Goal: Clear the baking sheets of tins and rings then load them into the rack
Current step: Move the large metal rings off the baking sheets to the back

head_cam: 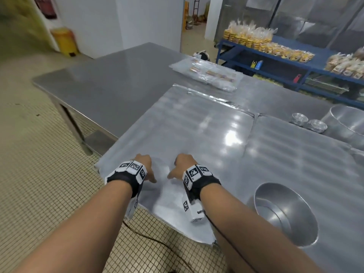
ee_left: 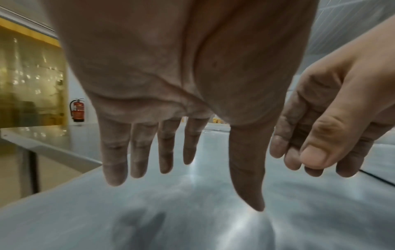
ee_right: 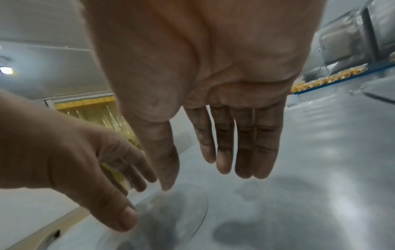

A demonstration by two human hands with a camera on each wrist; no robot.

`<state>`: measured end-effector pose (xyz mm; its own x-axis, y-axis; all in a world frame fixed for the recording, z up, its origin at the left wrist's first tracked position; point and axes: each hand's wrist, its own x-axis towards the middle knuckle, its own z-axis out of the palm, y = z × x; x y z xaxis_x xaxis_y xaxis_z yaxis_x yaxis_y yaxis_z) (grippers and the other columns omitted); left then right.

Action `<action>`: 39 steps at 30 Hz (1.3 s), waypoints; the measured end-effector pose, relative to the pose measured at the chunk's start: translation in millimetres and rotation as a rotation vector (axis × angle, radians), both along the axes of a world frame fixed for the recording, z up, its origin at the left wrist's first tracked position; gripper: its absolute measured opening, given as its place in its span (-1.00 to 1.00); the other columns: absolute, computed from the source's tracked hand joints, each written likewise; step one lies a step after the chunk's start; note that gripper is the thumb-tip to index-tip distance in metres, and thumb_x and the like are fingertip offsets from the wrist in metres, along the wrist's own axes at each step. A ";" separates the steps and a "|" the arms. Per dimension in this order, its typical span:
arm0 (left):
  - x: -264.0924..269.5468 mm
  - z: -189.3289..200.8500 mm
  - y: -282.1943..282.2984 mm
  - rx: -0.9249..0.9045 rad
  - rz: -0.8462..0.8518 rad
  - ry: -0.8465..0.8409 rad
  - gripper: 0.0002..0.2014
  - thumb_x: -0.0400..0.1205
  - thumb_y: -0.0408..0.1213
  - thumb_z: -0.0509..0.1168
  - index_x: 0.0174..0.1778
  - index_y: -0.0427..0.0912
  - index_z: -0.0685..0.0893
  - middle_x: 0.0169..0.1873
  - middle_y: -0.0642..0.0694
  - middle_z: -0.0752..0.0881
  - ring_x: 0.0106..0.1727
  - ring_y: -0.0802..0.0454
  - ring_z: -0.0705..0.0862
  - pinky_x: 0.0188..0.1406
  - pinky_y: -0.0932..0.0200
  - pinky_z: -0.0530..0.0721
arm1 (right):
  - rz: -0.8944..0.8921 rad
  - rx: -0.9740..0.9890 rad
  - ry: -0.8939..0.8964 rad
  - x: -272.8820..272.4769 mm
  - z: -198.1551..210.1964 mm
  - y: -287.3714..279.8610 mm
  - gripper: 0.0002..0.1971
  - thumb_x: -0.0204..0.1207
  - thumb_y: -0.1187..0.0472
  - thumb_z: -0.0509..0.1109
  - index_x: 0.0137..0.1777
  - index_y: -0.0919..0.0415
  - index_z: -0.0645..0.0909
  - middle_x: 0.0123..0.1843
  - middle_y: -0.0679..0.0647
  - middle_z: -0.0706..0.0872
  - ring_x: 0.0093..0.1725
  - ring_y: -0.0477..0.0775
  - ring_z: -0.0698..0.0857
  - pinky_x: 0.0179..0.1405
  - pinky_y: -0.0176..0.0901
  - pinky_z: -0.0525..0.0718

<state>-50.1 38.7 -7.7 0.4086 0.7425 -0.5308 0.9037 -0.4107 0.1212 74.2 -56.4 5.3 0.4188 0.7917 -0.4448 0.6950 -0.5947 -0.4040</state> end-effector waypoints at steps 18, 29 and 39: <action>-13.9 -34.3 36.7 -0.070 0.290 0.040 0.21 -0.41 0.22 0.71 0.25 -0.15 0.69 0.12 -0.17 0.70 0.16 -0.24 0.71 0.14 -0.07 0.76 | -0.100 -0.149 0.061 -11.2 -46.2 45.3 -0.24 -0.24 -0.27 0.80 -0.21 0.22 0.58 -0.07 0.07 0.81 0.01 0.14 0.80 0.05 -0.05 0.80; -13.1 -18.2 21.7 0.040 0.418 -0.363 0.06 -0.01 -0.17 0.82 0.30 -0.25 0.34 0.25 -0.18 0.42 0.25 -0.23 0.60 0.30 -0.13 0.67 | -0.415 0.175 0.247 0.9 -56.3 36.6 -0.33 0.08 0.10 0.80 0.16 0.21 0.59 0.01 0.03 0.66 0.08 0.14 0.73 0.09 -0.14 0.74; 24.2 10.8 16.1 0.182 0.224 -0.816 -0.44 0.34 -0.18 0.68 0.08 -0.16 0.48 0.06 -0.17 0.61 -0.06 -0.03 0.54 -0.13 0.22 0.37 | -0.512 0.572 0.207 49.0 -2.3 -6.9 -0.49 0.21 0.32 0.71 -0.03 0.13 0.42 -0.10 0.03 0.57 -0.34 -0.10 0.53 -0.46 -0.33 0.47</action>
<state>-25.9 54.8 3.1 0.4443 0.8959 -0.0001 0.6250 -0.3099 0.7165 123.2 -63.3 3.0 0.7461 0.6517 -0.1360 0.2687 -0.4816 -0.8342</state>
